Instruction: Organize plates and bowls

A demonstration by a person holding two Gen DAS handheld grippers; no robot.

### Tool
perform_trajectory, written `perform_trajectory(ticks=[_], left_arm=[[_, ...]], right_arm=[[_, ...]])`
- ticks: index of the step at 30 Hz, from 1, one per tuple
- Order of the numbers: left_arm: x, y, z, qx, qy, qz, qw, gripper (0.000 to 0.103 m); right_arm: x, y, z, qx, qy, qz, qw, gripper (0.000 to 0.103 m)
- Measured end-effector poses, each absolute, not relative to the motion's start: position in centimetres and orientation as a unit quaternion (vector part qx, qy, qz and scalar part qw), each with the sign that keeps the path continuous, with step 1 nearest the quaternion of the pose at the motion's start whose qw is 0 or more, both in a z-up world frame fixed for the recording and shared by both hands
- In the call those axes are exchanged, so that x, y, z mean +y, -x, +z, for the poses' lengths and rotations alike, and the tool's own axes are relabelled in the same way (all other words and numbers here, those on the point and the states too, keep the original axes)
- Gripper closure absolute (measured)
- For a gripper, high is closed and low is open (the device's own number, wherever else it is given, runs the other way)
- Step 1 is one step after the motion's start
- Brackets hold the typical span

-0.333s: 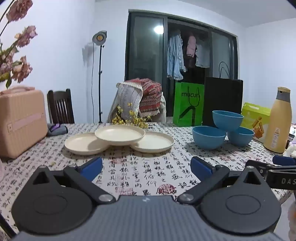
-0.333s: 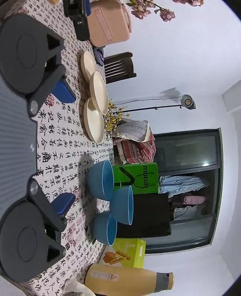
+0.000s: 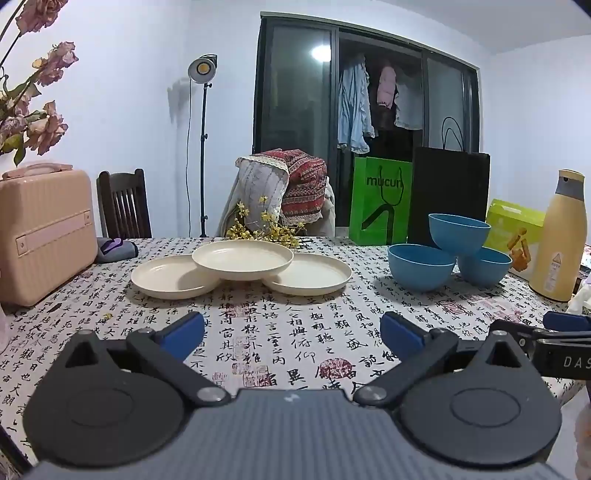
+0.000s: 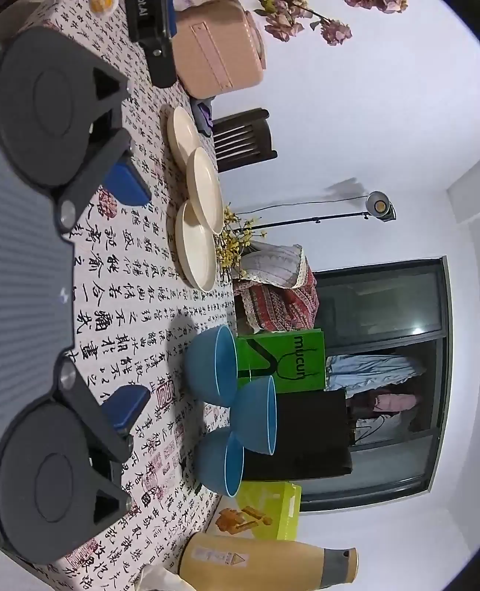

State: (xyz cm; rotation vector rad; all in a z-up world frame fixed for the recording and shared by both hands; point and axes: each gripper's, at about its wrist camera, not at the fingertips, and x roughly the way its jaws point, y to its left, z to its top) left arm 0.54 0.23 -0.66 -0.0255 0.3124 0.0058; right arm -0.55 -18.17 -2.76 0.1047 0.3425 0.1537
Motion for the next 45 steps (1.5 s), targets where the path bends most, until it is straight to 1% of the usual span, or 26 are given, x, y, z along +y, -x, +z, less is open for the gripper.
perform_trajectory(ticks=[7, 45], left_arm=[[0.3, -0.67, -0.75, 0.154, 0.015, 0.001, 0.988, 0.0], [0.31, -0.62, -1.09, 0.163, 0.02, -0.012, 0.986, 0.0]], right_arm=[[-18.48, -0.15, -2.32, 0.183, -0.055, 0.079, 0.978, 0.0], [-18.31, -0.2, -2.18, 0.182, -0.05, 0.078, 0.979, 0.0]])
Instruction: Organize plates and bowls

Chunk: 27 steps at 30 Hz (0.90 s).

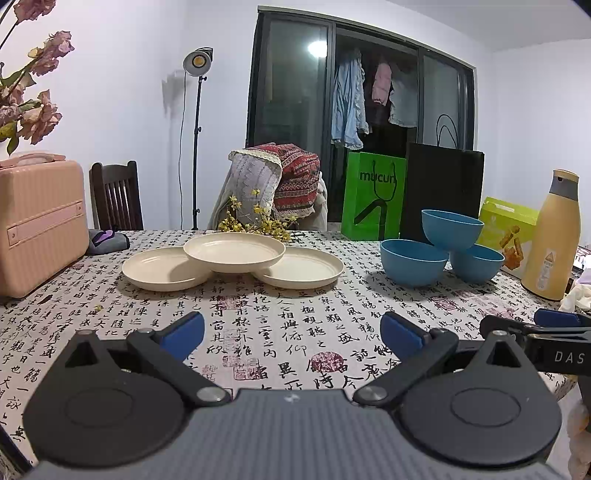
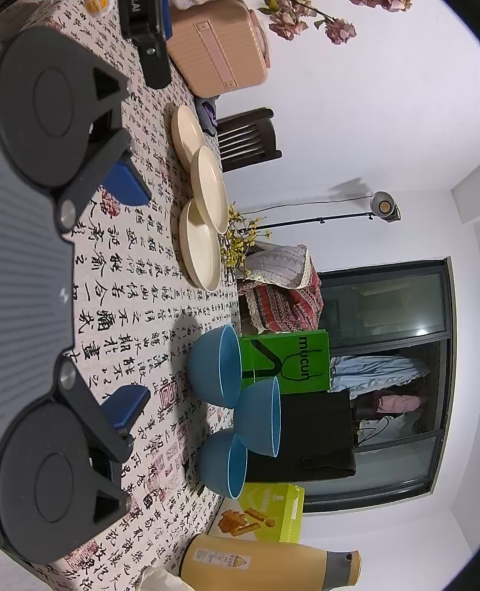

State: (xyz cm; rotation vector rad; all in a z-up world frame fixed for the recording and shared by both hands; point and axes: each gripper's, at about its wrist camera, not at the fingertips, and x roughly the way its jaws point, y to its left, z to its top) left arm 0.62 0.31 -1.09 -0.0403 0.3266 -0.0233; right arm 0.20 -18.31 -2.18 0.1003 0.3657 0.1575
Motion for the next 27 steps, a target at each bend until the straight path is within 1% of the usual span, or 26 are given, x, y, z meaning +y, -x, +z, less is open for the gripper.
perform_trajectory(ticks=[27], left_arm=[[1.13, -0.11, -0.65, 0.154, 0.027, -0.012, 0.988, 0.0]], right_arm=[[-17.74, 0.0, -2.08, 0.18, -0.044, 0.078, 0.98, 0.0]])
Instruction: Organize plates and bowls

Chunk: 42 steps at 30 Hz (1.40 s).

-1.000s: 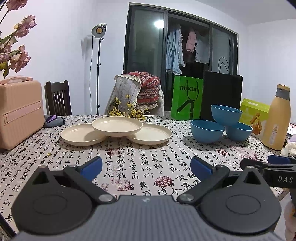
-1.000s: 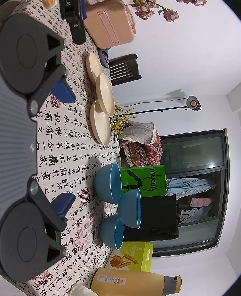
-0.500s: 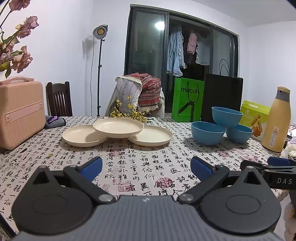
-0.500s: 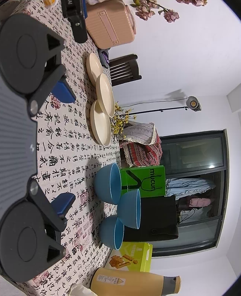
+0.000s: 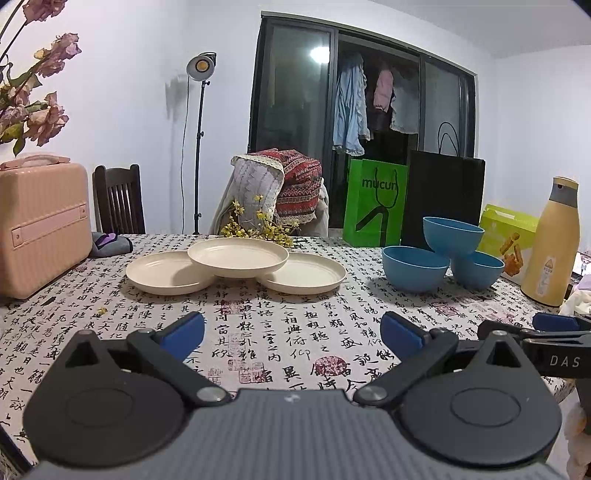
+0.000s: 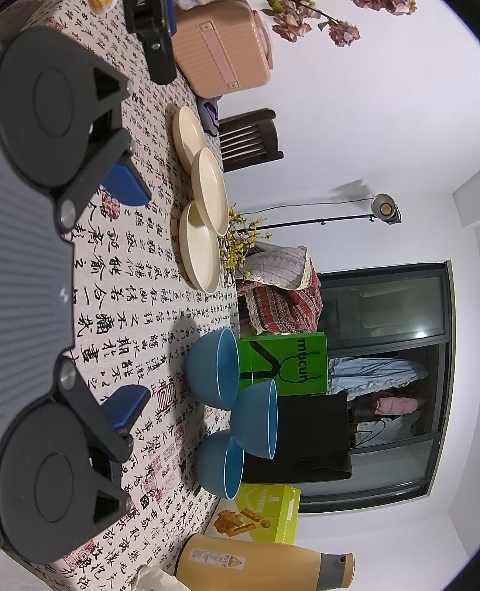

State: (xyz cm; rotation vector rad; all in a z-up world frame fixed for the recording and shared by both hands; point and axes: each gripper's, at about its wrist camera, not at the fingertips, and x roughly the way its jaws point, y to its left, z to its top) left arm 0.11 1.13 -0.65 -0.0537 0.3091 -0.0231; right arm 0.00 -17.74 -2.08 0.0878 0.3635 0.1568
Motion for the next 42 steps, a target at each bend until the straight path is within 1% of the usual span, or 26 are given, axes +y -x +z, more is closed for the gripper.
perform_trajectory(ticks=[28, 42], left_arm=[[2.2, -0.5, -0.7, 0.14, 0.032, -0.018, 0.989, 0.0], [3.3, -3.7, 0.1, 0.136, 0.035, -0.004, 0.99, 0.0]], right_arm=[[-16.4, -0.4, -1.6, 0.183, -0.024, 0.074, 0.98, 0.0], [-15.4, -4.1, -1.4, 0.18, -0.029, 0.094, 0.979, 0.0]])
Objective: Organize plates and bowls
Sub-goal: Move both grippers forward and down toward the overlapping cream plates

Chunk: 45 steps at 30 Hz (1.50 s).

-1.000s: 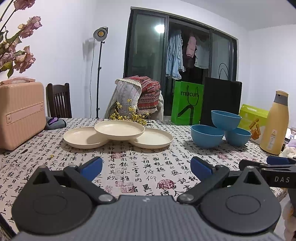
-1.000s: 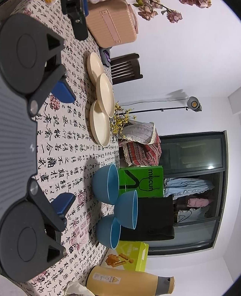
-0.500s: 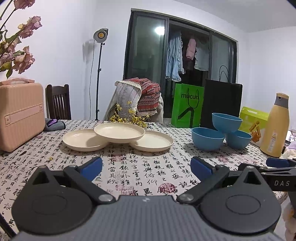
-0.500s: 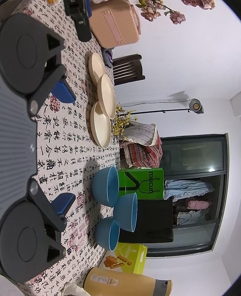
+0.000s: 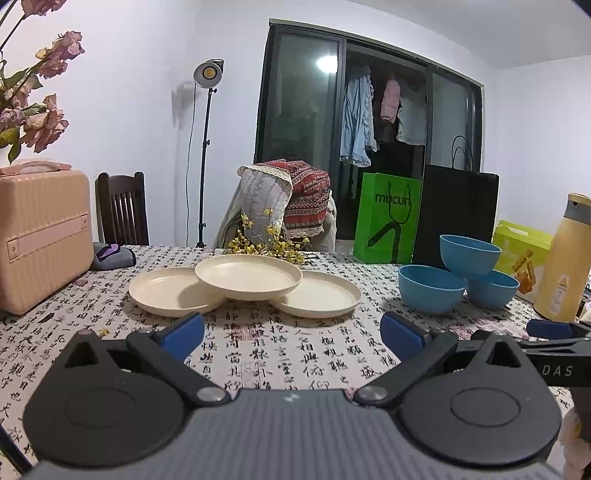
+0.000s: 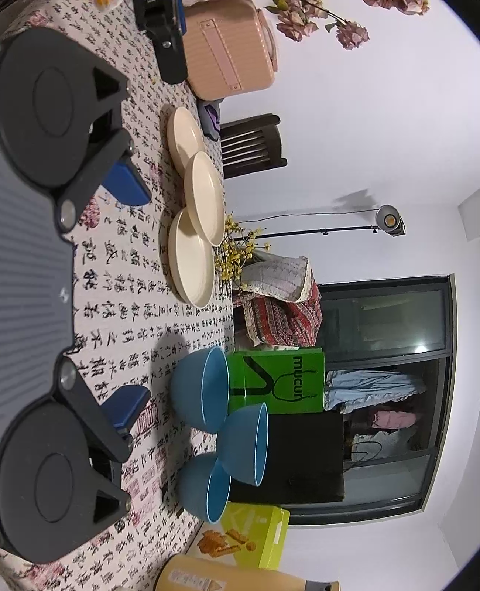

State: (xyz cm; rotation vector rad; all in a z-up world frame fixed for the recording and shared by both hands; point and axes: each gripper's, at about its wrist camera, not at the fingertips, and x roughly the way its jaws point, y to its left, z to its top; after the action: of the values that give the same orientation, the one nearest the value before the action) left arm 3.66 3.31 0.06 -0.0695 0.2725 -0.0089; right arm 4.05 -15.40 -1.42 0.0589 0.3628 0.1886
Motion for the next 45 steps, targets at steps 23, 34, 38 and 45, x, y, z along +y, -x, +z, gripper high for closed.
perform_trajectory(ticks=[23, 34, 38, 45], left_arm=[[5.6, -8.9, 1.6, 0.125, 0.048, 0.028, 0.991, 0.0], [6.7, -10.4, 2.5, 0.122, 0.055, 0.045, 0.99, 0.0], [7.2, -11.0, 2.7, 0.123, 0.068, 0.051, 0.989, 0.0], [8.1, -12.1, 3.3, 0.121, 0.08, 0.058, 0.988, 0.0]], right_arm=[[-13.3, -11.6, -0.9, 0.185, -0.033, 0.101, 0.977, 0.0], [-11.7, -13.9, 0.2, 0.179, -0.003, 0.117, 0.977, 0.0], [-11.3, -14.7, 0.7, 0.176, -0.002, 0.119, 0.977, 0.0], [-10.7, -16.4, 1.4, 0.181, -0.006, 0.123, 0.976, 0.0]])
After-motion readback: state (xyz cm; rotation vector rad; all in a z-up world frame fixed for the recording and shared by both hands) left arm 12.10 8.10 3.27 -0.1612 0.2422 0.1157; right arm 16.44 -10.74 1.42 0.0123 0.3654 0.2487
